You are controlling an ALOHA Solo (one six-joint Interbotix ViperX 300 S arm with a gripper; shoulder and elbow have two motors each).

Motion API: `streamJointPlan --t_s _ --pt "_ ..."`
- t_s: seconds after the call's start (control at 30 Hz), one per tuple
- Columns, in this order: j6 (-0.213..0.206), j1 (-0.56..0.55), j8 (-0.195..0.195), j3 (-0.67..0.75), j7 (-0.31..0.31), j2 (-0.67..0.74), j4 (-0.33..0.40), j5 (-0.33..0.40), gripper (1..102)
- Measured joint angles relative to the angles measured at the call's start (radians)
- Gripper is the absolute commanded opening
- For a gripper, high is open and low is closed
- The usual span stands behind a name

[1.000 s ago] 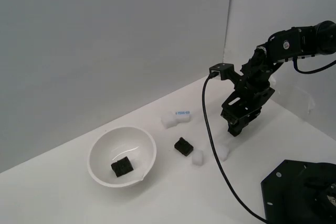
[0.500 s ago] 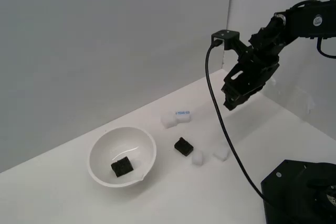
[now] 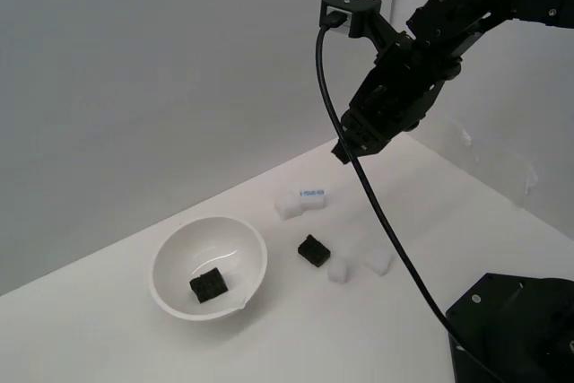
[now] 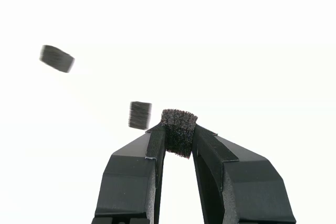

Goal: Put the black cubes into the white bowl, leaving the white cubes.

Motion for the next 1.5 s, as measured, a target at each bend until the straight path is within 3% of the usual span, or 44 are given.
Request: streamJointPlan --t_s 0.2,0.47,0.63,1.03,1.1,1.13,1.27,1.3,1.5 --pt "-0.043 -0.140 -0.031 -0.011 -0.008 -0.011 -0.058 -0.057 3" --pt "-0.048 -0.334 -0.083 -0.103 -0.087 -0.101 -0.120 -0.115 3" --pt "-0.049 -0.417 -0.086 -0.193 -0.123 -0.190 -0.160 -0.156 3" --pt "-0.049 -0.466 -0.087 -0.350 -0.149 -0.348 -0.198 -0.195 3" --pt "-0.049 -0.465 -0.087 -0.351 -0.150 -0.351 -0.198 -0.195 12" --pt "-0.049 -0.465 -0.087 -0.351 -0.149 -0.351 -0.198 -0.195 23" --pt "-0.049 -0.465 -0.087 -0.351 -0.149 -0.351 -0.198 -0.195 94" --pt "-0.049 -0.466 -0.087 -0.351 -0.150 -0.351 -0.198 -0.195 101" --pt "-0.049 -0.466 -0.087 -0.351 -0.150 -0.351 -0.198 -0.195 100"
